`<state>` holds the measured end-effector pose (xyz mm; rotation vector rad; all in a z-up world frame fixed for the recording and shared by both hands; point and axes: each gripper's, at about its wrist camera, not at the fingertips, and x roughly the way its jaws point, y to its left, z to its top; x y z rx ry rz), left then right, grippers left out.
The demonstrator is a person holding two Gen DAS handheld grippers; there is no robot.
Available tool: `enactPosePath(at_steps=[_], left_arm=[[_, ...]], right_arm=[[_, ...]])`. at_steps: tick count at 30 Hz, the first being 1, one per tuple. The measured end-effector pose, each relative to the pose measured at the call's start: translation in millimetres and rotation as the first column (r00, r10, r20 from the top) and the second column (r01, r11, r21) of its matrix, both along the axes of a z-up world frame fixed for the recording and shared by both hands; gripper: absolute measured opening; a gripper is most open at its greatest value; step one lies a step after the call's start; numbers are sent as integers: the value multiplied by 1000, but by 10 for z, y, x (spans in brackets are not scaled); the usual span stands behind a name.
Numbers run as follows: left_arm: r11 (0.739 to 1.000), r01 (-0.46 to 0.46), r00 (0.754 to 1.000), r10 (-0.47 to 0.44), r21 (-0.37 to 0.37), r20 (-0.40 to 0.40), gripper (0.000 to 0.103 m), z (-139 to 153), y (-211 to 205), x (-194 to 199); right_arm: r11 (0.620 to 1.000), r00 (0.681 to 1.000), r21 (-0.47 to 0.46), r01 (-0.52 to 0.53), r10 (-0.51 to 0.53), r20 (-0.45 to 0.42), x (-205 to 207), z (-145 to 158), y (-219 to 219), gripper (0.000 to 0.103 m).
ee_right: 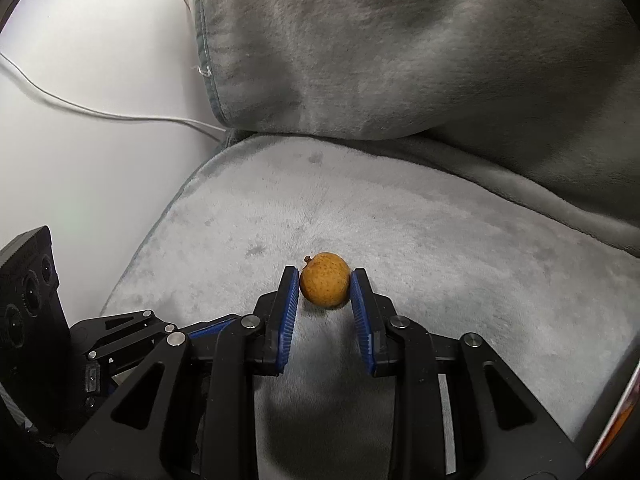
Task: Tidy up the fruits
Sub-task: 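Carry the plum and the longan over the plate with both grippers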
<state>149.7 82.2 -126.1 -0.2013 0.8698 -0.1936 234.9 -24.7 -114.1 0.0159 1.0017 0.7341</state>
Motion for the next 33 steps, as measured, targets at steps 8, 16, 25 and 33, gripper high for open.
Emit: enactPosePath(at_steps=[8,16,25,33], left_arm=[[1000,6,1000,-6,-7,26,22,109,-65,-127],[999,36,996,-35,-6,78,22,310,-248,-276],[996,88,988,-85,-17,128,22,509,-540,-486],[989,145,979,-138,-37,150,22,593,-868,-527]], right_arm=[[999,999,22,24,-25,36,-141,204,-183,28],[995,994,72,67,-73,76,-327,394,-449,28],[988,982,114,103,-119,145,-651,620,-860,28],[976,962,140,165,-191,196,-903,780,-1401,28]])
